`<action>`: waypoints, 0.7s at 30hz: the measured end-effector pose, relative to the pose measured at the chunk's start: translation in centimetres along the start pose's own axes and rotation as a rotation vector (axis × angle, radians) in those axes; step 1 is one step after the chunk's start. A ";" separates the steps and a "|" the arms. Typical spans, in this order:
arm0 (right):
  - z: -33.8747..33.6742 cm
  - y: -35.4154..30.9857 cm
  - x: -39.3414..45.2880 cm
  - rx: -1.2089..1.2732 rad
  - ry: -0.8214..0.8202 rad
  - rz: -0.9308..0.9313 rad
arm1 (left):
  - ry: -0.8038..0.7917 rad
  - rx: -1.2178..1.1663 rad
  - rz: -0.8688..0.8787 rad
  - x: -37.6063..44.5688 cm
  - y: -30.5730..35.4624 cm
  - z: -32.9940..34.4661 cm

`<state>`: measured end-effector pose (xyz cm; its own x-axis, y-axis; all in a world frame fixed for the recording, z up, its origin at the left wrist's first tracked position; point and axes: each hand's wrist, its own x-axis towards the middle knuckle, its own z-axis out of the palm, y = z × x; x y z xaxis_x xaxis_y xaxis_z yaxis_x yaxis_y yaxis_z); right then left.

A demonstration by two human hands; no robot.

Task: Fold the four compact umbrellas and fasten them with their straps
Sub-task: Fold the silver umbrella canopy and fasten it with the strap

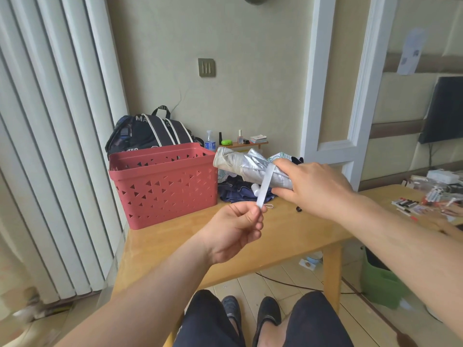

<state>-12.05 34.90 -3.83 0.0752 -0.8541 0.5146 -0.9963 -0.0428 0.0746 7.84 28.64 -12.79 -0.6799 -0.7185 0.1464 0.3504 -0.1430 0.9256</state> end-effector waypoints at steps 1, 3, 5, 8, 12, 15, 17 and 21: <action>-0.2 -0.1 0.0 0.112 -0.041 0.036 | 0.067 0.052 0.030 0.2 0.0 -0.1; -0.3 -0.7 -0.2 0.417 -0.134 0.076 | 0.151 0.143 0.085 0.6 0.3 -0.3; -0.1 -1.5 -0.6 0.737 -0.237 0.082 | 0.172 0.224 0.137 0.9 0.9 -0.6; 0.3 -2.3 -1.3 1.143 -0.507 0.156 | 0.154 0.303 0.219 0.8 2.1 -1.1; 1.3 -2.0 -2.0 1.612 -0.959 0.219 | -0.055 0.261 0.169 0.4 3.4 -1.1; 2.9 -2.1 -2.2 1.881 -1.168 0.130 | -0.185 0.235 0.146 0.1 4.1 -1.0; 3.6 -1.9 -2.3 1.939 -1.146 0.155 | -0.213 0.255 0.168 0.0 4.1 -0.8; 3.8 -2.3 -2.1 1.734 -0.763 0.303 | -0.008 0.305 0.234 0.5 3.7 -1.0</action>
<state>-10.07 34.85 -8.29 0.3653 -0.9232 -0.1195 0.0488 0.1473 -0.9879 9.45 27.09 -9.65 -0.6096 -0.7025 0.3673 0.2896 0.2339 0.9281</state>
